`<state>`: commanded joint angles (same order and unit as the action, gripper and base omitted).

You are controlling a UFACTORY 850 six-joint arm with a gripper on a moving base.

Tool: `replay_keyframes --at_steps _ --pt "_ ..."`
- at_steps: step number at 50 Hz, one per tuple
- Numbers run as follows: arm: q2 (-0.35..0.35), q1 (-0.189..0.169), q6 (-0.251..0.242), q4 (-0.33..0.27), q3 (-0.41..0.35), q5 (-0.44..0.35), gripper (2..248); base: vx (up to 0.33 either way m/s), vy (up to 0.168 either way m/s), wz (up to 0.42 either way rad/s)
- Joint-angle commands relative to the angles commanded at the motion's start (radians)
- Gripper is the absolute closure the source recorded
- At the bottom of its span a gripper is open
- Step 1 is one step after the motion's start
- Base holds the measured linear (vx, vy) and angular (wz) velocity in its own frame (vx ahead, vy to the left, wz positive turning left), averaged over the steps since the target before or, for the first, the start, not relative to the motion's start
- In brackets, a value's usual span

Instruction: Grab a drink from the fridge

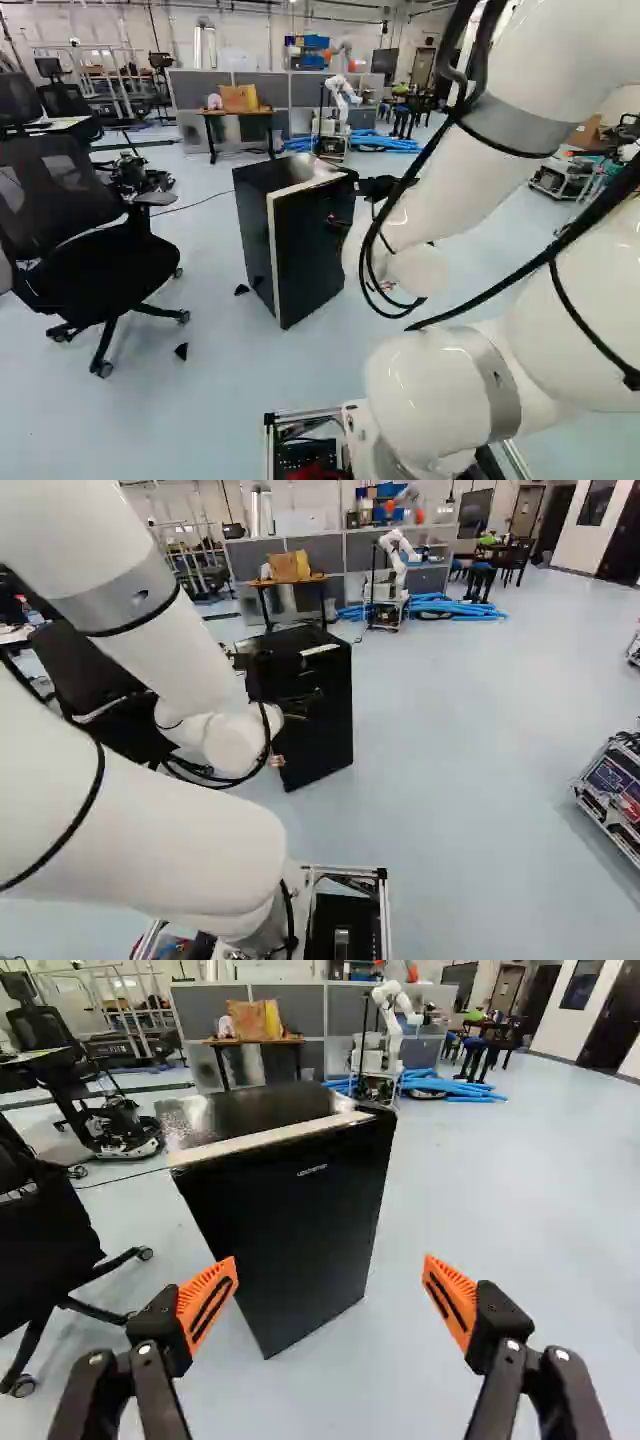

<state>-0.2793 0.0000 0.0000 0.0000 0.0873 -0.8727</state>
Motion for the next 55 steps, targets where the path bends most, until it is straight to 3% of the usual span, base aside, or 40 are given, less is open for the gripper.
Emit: replay_keyframes --at_steps 55 --pt "0.000 0.000 0.000 0.000 0.000 0.000 3 0.000 0.000 0.000"
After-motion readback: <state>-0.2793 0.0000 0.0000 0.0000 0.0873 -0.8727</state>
